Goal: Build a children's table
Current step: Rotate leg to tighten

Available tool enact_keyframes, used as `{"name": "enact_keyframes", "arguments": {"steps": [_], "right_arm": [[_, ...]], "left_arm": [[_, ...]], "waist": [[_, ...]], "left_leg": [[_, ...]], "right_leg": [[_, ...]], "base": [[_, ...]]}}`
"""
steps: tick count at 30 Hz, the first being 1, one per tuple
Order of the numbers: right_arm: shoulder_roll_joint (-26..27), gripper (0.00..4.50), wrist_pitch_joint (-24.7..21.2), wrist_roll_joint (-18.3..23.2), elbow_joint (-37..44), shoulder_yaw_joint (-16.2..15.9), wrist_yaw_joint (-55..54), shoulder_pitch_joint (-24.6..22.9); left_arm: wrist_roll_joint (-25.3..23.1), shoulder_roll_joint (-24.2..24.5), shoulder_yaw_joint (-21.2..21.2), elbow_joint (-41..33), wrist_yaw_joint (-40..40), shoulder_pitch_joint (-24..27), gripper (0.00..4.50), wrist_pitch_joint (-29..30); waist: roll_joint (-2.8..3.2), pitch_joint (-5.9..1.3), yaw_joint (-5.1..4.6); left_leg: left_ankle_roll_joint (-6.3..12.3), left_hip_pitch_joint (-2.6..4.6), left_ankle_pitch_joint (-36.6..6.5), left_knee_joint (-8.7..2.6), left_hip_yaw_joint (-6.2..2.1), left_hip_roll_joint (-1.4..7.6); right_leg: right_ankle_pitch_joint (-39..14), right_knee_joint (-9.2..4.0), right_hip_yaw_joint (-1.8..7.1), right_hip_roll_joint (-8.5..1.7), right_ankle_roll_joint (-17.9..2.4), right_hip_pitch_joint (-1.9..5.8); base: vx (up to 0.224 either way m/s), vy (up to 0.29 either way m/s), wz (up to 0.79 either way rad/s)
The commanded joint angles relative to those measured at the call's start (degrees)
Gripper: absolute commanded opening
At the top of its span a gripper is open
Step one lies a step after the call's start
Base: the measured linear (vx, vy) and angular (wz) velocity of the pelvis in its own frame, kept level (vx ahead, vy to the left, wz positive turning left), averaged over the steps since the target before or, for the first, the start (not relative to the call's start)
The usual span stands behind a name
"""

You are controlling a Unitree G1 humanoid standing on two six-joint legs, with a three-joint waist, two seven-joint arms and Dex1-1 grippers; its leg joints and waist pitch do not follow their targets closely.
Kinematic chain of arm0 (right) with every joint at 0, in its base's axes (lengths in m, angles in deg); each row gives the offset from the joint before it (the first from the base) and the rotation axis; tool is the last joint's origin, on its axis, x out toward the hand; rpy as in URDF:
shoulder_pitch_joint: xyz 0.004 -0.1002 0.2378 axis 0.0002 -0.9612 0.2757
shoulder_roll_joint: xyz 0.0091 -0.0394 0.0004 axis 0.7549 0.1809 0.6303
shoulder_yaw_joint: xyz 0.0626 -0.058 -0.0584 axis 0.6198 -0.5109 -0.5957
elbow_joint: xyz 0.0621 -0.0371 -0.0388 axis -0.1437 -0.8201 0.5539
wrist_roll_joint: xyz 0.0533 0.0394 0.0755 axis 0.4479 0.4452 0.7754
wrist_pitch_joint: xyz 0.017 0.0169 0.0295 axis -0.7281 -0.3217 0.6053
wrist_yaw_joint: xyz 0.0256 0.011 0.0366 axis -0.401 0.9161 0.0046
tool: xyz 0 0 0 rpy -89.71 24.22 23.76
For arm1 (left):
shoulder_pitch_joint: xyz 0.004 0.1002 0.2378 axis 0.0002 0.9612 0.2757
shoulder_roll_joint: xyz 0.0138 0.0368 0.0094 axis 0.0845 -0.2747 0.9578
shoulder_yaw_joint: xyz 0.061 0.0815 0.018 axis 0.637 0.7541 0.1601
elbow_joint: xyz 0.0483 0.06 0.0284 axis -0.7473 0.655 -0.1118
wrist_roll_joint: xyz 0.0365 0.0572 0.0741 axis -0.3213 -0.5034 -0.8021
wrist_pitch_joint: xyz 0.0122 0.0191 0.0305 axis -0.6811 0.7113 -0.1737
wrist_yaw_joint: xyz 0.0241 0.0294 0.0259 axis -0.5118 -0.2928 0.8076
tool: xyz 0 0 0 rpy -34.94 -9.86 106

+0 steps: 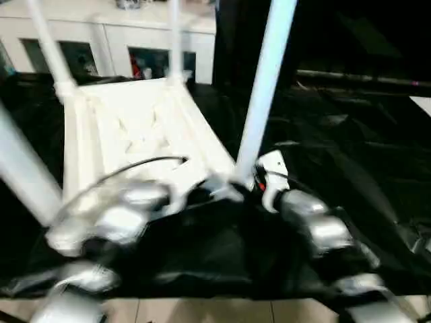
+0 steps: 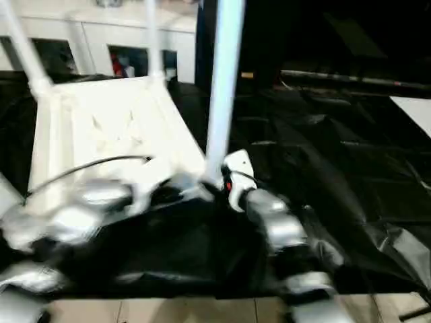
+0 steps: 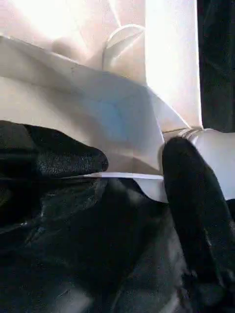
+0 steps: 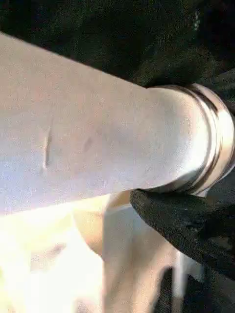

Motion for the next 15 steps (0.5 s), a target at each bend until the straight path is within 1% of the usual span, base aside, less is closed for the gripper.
{"name": "enact_keyframes", "arguments": {"steps": [1, 2, 3, 4, 5, 6, 7, 8, 10, 11, 12, 13, 14, 15], "right_arm": [[1.2, 2.72, -0.9, -2.4, -2.8, -1.4, -2.3, -0.7], [1.5, 2.72, -0.8, -2.4, -3.0, -1.5, -2.3, -0.7], [1.6, 2.72, -0.5, -2.7, -3.3, -2.0, -1.9, -0.6], [1.7, 2.72, 0.2, -3.2, -3.6, -2.5, -1.7, -0.4], [1.7, 2.72, 0.3, -3.1, -3.6, -2.4, -1.7, -0.4], [2.0, 2.72, 0.8, -1.9, -3.6, -1.2, -1.3, -0.2], [2.0, 3.28, 1.3, -0.6, -3.1, -0.1, -0.1, -0.1], [1.8, 3.42, 1.8, -0.1, -2.7, 0.3, 0.4, -0.1], [0.8, 3.48, 2.4, 0.8, -2.0, 0.7, 2.3, 0.0], [0.3, 3.62, 2.6, 1.2, -1.9, 0.8, 3.2, 0.1], [-0.6, 3.62, 2.7, 1.8, -1.6, 0.9, 5.0, 0.3], [-1.6, 3.89, 2.6, 2.4, -1.2, 0.7, 7.3, 0.4], [-2.3, 3.89, 2.3, 2.8, -0.7, 0.4, 9.4, 0.3], [-3.8, 3.92, 2.0, 2.7, 0.4, -0.4, 12.4, 0.0]], "left_arm": [[1.1, -3.4, 1.0, 2.9, 3.6, 0.6, 0.0, 0.0], [0.9, -3.7, 1.3, 3.1, 3.7, 0.5, 0.0, 0.0], [0.5, -3.9, 1.6, 3.3, 3.5, 0.3, 0.0, -0.5], [0.3, -4.1, 1.8, 3.3, 3.0, 0.3, 0.0, -1.2], [0.3, -4.1, 1.8, 3.3, 3.0, 0.3, 0.0, -1.2], [0.2, -3.9, 1.5, 3.4, 2.9, 0.3, 0.0, -1.6], [0.3, -3.4, 1.2, 3.3, 2.4, 0.5, 0.0, -2.3], [0.5, -3.1, 0.9, 3.2, 1.8, 0.6, 0.0, -2.9], [0.9, -2.1, 0.5, 2.9, 0.8, 0.9, 0.0, -4.1], [1.0, -1.6, 0.5, 2.7, 0.3, 1.1, 0.0, -4.7], [1.4, -0.9, 0.3, 2.2, -0.4, 1.4, 0.0, -4.5], [1.7, -0.2, 0.1, 1.8, -1.1, 1.7, 0.0, -4.6], [1.8, 0.3, 0.1, 1.5, -1.7, 1.9, 0.0, -5.0], [2.2, 1.2, -0.1, 0.9, -2.9, 2.3, 0.0, -5.4]], "waist": [[0.1, -2.33, -0.14], [-0.17, -2.49, -0.06], [-0.28, -2.53, -0.09], [-0.28, -2.62, -0.01], [-0.28, -2.62, -0.01], [-0.26, -2.58, 0.0], [-0.27, -2.49, 0.0], [-0.05, -2.45, 0.02], [-0.04, -2.51, 0.03], [-0.03, -2.56, 0.0], [-0.13, -2.64, 0.01], [-0.11, -2.63, -0.05], [-0.26, -2.63, 0.04], [-0.25, -2.62, 0.11]], "left_leg": [[0.16, -0.02, -14.3, -3.96, -0.54, 1.45], [0.39, -0.12, -13.6, -3.94, -0.5, 1.56], [0.57, -0.29, -13.0, -3.95, -0.48, 1.51], [1.11, -0.48, -11.8, -3.9, -0.39, 1.43], [1.11, -0.48, -11.8, -3.9, -0.39, 1.43], [1.37, -0.5, -11.6, -3.91, -0.35, 1.39], [1.59, -0.49, -12.0, -3.94, -0.35, 1.37], [1.62, -0.4, -12.9, -3.99, -0.38, 1.4], [1.64, -0.48, -13.1, -4.06, -0.5, 1.47], [1.63, -0.55, -13.0, -4.07, -0.51, 1.49], [1.78, -0.62, -12.4, -4.01, -0.51, 1.49], [2.03, -0.63, -12.1, -3.99, -0.44, 1.51], [2.37, -0.74, -11.7, -3.94, -0.42, 1.5], [2.58, -0.72, -11.8, -3.91, -0.41, 1.5]], "right_leg": [[-25.3, -5.97, 3.3, -4.38, -3.3, 1.54], [-22.5, -5.75, 3.35, -4.31, -3.8, 1.77], [-21.1, -5.56, 3.38, -4.2, -4.1, 1.91], [-18.7, -5.29, 3.38, -4.3, -4.8, 2.12], [-18.7, -5.29, 3.38, -4.3, -4.8, 2.12], [-18.5, -5.28, 3.39, -4.28, -5.1, 2.17], [-19.7, -5.44, 3.36, -4.34, -4.9, 2.18], [-21.4, -5.72, 3.34, -4.41, -4.5, 2.09], [-21.9, -5.72, 3.29, -4.44, -4.3, 2.15], [-21.7, -5.69, 3.31, -4.43, -4.3, 2.2], [-20.5, -5.51, 3.29, -4.37, -4.4, 2.36], [-19.4, -5.41, 3.32, -4.32, -4.9, 2.31], [-18.9, -5.34, 3.31, -4.41, -5.3, 2.41], [-18.9, -5.35, 3.28, -4.4, -5.3, 2.43]], "base": [[0.0, 0.0, 0.0], [0.0, 0.0, 0.0], [0.0, 0.0, 0.0], [0.0, 0.0, 0.0], [0.0, 0.0, 0.0], [0.0, 0.0, 0.0], [0.0, 0.0, 0.0], [0.0, 0.0, 0.0], [0.0, 0.0, 0.0], [0.0, 0.0, 0.0], [0.0, 0.0, 0.0], [0.0, 0.0, 0.0], [0.0, 0.0, 0.0], [0.0, 0.0, 0.0]]}}
